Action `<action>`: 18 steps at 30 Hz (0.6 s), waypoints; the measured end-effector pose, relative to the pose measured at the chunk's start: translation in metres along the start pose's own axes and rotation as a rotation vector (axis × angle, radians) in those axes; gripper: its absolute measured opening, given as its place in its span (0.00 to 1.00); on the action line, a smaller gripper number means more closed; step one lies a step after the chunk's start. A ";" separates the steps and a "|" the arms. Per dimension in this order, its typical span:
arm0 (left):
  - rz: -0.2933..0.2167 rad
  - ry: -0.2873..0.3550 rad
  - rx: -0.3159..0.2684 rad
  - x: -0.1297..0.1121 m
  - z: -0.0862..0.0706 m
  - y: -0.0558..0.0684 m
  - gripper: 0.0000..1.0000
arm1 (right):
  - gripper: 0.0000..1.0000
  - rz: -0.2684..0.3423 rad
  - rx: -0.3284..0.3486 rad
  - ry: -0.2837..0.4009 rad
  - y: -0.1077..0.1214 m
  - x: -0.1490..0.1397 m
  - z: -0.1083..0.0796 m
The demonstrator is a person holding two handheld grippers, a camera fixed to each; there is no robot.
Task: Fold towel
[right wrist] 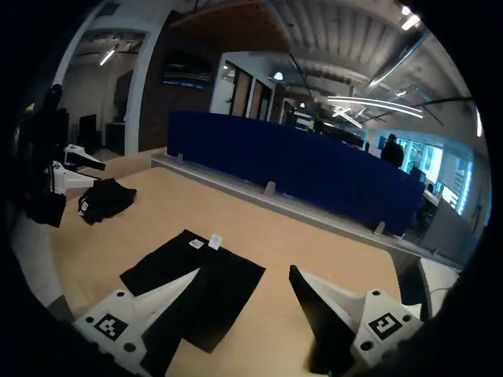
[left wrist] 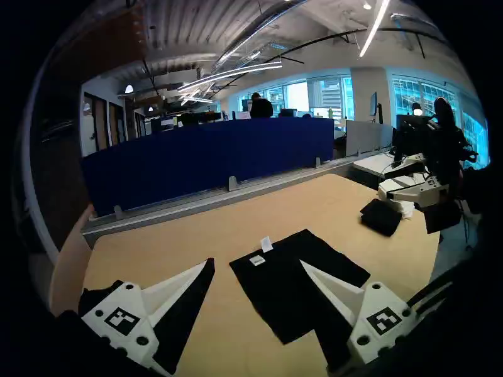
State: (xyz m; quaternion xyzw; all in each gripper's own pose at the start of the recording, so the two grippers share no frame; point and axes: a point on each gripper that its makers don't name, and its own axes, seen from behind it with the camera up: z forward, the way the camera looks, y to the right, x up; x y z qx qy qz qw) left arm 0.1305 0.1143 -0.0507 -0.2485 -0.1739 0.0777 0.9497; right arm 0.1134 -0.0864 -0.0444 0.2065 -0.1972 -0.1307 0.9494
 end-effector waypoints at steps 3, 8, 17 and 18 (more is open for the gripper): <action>0.011 -0.024 -0.014 -0.018 0.007 0.008 0.90 | 1.00 -0.002 0.011 -0.010 -0.008 -0.013 0.008; 0.024 -0.078 -0.028 -0.052 0.016 0.019 0.90 | 1.00 -0.003 0.036 -0.038 -0.021 -0.042 0.021; 0.022 -0.178 -0.053 -0.112 0.032 0.033 0.90 | 1.00 -0.009 0.060 -0.122 -0.035 -0.101 0.039; 0.022 -0.190 -0.055 -0.118 0.034 0.034 0.90 | 1.00 -0.013 0.063 -0.133 -0.036 -0.107 0.040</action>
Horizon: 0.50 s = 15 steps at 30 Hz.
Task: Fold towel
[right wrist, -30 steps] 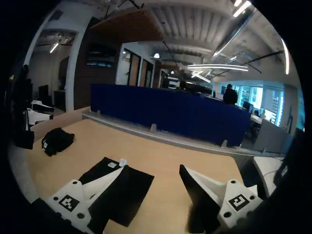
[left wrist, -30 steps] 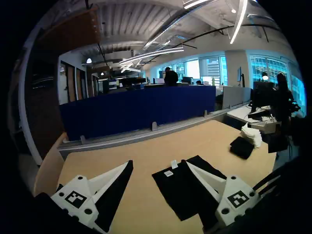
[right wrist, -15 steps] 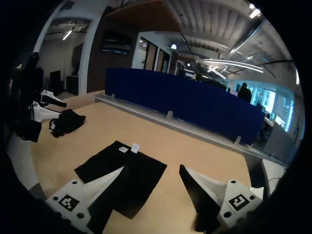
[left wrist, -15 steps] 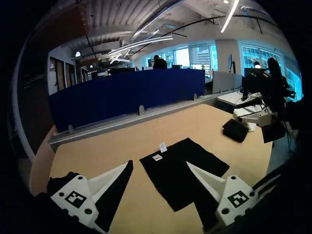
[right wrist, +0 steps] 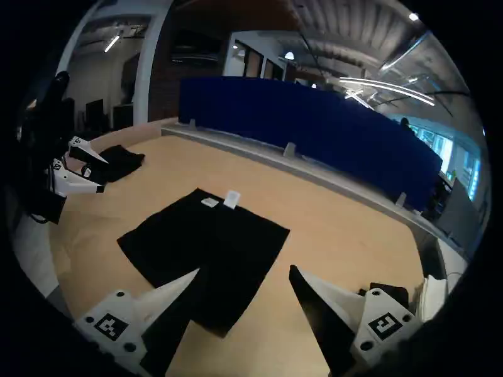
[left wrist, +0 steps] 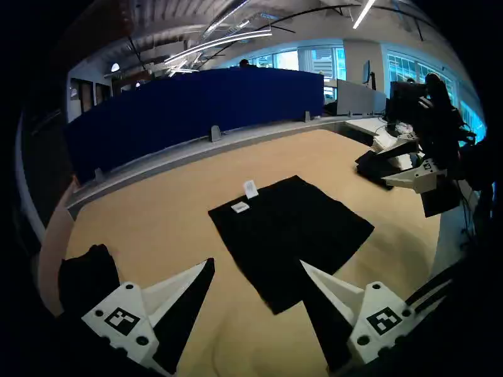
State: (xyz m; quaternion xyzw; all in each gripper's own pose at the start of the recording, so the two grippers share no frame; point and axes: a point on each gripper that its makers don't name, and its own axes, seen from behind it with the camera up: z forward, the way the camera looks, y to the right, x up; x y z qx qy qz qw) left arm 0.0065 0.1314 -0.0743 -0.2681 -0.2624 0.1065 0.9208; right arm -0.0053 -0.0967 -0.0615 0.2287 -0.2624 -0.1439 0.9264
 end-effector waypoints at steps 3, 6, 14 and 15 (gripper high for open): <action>-0.002 -0.042 -0.015 -0.018 0.009 0.004 0.90 | 1.00 -0.009 0.014 -0.036 -0.006 -0.019 0.007; -0.003 -0.086 -0.035 -0.035 0.018 0.010 0.90 | 1.00 -0.013 0.029 -0.070 -0.012 -0.036 0.012; 0.002 -0.215 -0.090 -0.079 0.036 0.021 0.90 | 1.00 -0.016 0.077 -0.173 -0.027 -0.078 0.021; 0.002 -0.230 -0.095 -0.083 0.038 0.022 0.90 | 1.00 -0.015 0.081 -0.185 -0.029 -0.082 0.022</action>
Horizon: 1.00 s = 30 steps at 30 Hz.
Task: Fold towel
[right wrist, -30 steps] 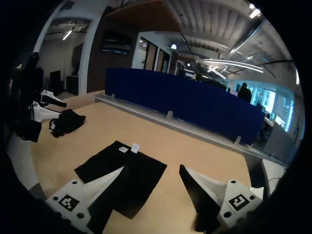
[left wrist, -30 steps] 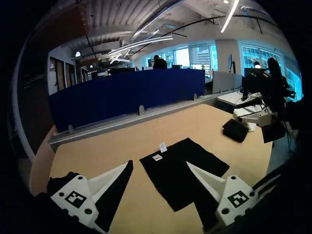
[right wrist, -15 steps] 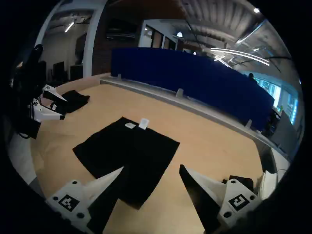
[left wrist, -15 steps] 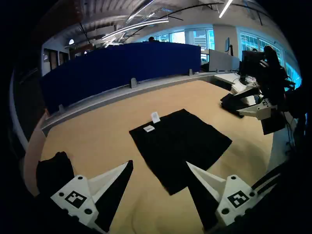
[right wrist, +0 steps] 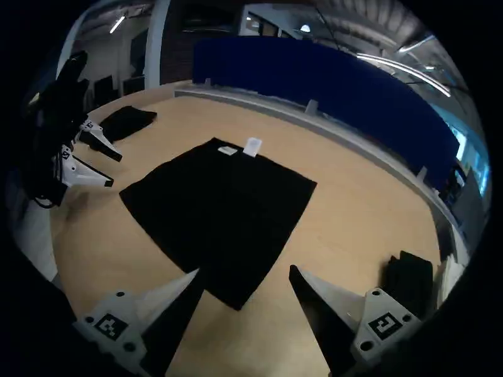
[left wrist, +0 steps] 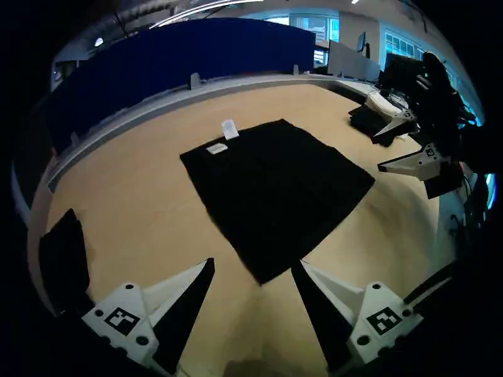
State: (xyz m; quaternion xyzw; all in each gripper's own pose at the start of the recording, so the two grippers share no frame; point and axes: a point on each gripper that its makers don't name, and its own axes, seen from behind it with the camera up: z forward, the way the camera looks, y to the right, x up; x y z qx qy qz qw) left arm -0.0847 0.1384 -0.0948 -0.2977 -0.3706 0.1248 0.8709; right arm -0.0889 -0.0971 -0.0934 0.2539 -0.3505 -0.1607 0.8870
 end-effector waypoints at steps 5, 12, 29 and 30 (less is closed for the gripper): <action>-0.002 -0.057 -0.012 -0.014 0.013 0.002 0.90 | 1.00 0.006 0.016 -0.045 -0.004 -0.017 0.007; 0.006 -0.091 -0.021 -0.019 0.020 0.005 0.90 | 1.00 0.017 0.025 -0.082 -0.006 -0.031 0.012; 0.014 -0.126 -0.031 -0.027 0.029 0.013 0.77 | 0.73 0.029 0.068 -0.141 -0.014 -0.050 0.020; 0.014 -0.127 -0.028 -0.027 0.029 0.013 0.74 | 0.71 0.033 0.070 -0.143 -0.014 -0.050 0.020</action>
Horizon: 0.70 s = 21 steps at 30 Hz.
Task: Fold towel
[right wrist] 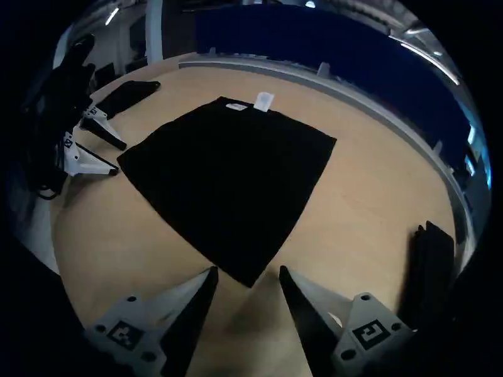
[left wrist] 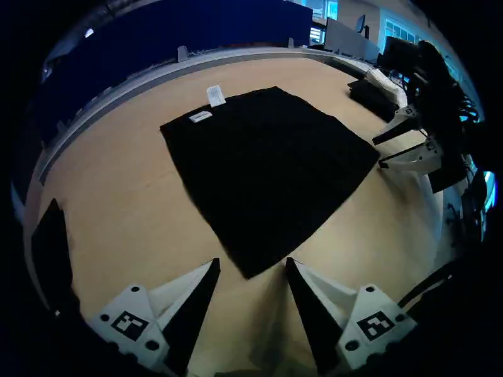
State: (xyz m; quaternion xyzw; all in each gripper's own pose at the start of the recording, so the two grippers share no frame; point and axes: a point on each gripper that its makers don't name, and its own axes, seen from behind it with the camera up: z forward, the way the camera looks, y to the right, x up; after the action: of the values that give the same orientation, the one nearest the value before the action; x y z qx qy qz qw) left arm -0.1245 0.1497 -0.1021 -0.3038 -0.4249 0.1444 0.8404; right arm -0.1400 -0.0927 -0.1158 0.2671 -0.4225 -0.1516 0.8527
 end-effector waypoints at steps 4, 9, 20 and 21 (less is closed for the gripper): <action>-0.005 -0.006 0.013 0.000 0.001 -0.001 0.65 | 0.63 0.008 0.014 -0.003 0.000 -0.001 0.001; -0.016 -0.012 0.013 0.000 0.001 0.000 0.55 | 0.53 0.014 0.034 -0.004 -0.002 -0.001 0.002; -0.022 -0.026 0.024 -0.001 0.003 0.000 0.41 | 0.34 0.024 0.040 0.000 0.000 -0.002 0.002; -0.024 -0.027 0.026 -0.001 0.003 0.000 0.37 | 0.32 0.026 0.040 0.000 0.000 -0.002 0.002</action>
State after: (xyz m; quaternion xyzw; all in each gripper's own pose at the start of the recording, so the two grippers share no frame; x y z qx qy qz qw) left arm -0.1278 0.1504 -0.1012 -0.2857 -0.4382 0.1439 0.8401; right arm -0.1426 -0.0925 -0.1159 0.2786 -0.4288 -0.1320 0.8492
